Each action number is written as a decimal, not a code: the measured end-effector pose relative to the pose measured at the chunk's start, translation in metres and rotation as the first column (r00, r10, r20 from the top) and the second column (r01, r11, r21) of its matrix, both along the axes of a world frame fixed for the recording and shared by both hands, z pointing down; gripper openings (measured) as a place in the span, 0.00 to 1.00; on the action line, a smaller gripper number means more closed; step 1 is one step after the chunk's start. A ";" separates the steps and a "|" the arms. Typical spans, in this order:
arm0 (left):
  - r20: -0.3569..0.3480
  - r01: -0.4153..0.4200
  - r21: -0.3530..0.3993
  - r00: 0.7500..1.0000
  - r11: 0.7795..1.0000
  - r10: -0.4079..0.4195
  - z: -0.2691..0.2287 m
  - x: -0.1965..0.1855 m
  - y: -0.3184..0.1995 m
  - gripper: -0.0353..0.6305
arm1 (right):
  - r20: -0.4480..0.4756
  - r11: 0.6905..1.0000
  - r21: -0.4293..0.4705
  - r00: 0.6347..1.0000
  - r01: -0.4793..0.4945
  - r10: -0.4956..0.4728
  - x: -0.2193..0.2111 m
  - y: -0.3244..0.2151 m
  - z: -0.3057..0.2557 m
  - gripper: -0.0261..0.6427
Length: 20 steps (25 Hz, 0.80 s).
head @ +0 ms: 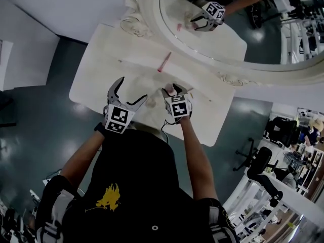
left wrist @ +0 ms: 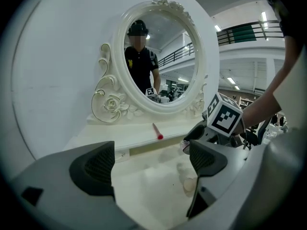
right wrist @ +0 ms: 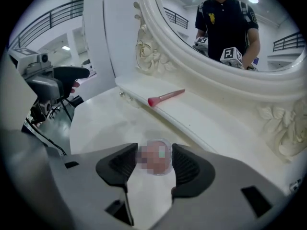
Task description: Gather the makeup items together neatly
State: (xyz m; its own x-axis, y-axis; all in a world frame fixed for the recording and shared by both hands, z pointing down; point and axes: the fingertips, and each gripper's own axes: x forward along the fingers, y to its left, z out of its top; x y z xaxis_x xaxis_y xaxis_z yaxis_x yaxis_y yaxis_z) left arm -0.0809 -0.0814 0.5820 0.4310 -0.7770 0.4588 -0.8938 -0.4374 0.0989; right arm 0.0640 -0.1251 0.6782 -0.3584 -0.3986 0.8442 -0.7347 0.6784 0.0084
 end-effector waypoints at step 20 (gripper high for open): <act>0.009 -0.022 0.040 1.000 0.999 0.021 -0.037 0.034 -0.025 0.79 | -0.025 0.986 0.040 0.987 0.163 -0.162 0.020 -0.038 -0.040 0.40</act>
State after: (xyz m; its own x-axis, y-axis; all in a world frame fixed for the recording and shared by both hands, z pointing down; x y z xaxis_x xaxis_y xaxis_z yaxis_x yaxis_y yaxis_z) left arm -0.0466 -0.1067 0.5449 0.4443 -0.7855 0.4308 -0.8848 -0.4601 0.0736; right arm 0.0837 -0.1632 0.6382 -0.4034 -0.3717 0.8361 -0.6143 0.7872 0.0536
